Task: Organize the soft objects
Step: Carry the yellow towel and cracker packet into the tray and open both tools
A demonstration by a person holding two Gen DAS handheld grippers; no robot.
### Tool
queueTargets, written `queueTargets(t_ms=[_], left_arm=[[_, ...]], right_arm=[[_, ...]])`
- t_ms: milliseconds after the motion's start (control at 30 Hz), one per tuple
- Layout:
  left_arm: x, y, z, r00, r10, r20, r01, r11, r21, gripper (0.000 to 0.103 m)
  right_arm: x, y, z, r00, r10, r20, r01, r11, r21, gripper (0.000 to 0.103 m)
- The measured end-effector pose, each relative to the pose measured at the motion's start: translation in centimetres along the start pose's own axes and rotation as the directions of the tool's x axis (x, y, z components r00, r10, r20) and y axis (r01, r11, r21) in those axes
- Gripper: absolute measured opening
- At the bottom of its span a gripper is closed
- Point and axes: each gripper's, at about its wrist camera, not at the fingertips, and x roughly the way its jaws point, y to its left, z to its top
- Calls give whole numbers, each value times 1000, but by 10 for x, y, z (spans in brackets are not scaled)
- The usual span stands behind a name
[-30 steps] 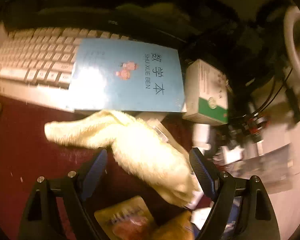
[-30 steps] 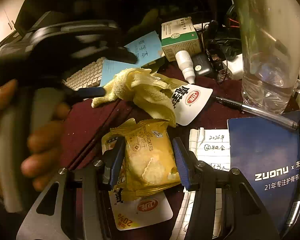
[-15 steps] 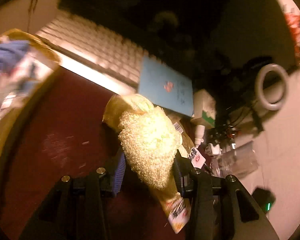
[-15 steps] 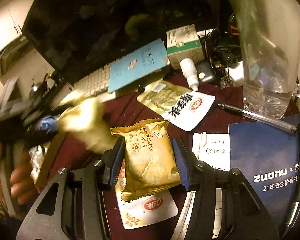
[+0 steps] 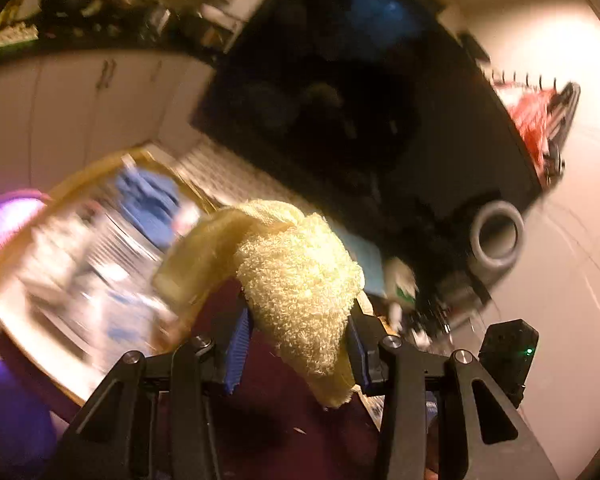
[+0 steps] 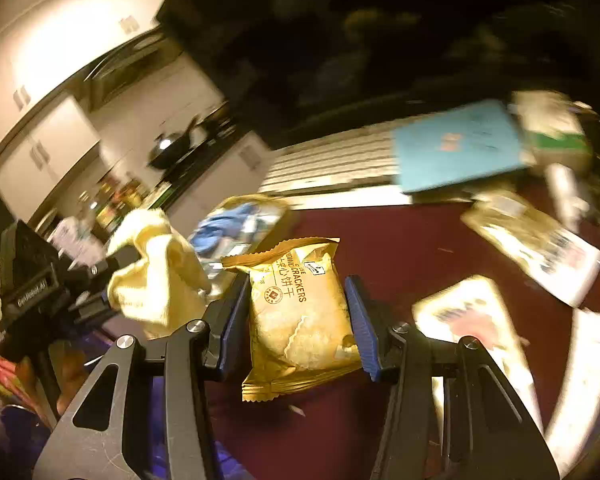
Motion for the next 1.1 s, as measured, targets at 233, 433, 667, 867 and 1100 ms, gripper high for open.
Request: queueTargets(t_ms=[233,433,667,867,1100], left_arm=[[-12,48,45,994,100,49,-100,995,-6,43],[7,69,83,994,107,34,-109,992,62,43],[59,125,90,984,110,-138,-109,994,20,43],[85,154,82,967,106,-232,-122,991,-56,55],[62,149,85,988,92,-127,-104,990,-90,78]], right_arm=[[77,67,38,992,43,-118,-55,993,-107,48],[149,85,78,987,-12,-159,-17,984,-175,48],[234,60,100,965,-81,-250,48,990,-135,48],[272,58,103,946,-118,-302,80,988,-136,49],[261,67,111,961,-157,-229,113,975,-192,63]])
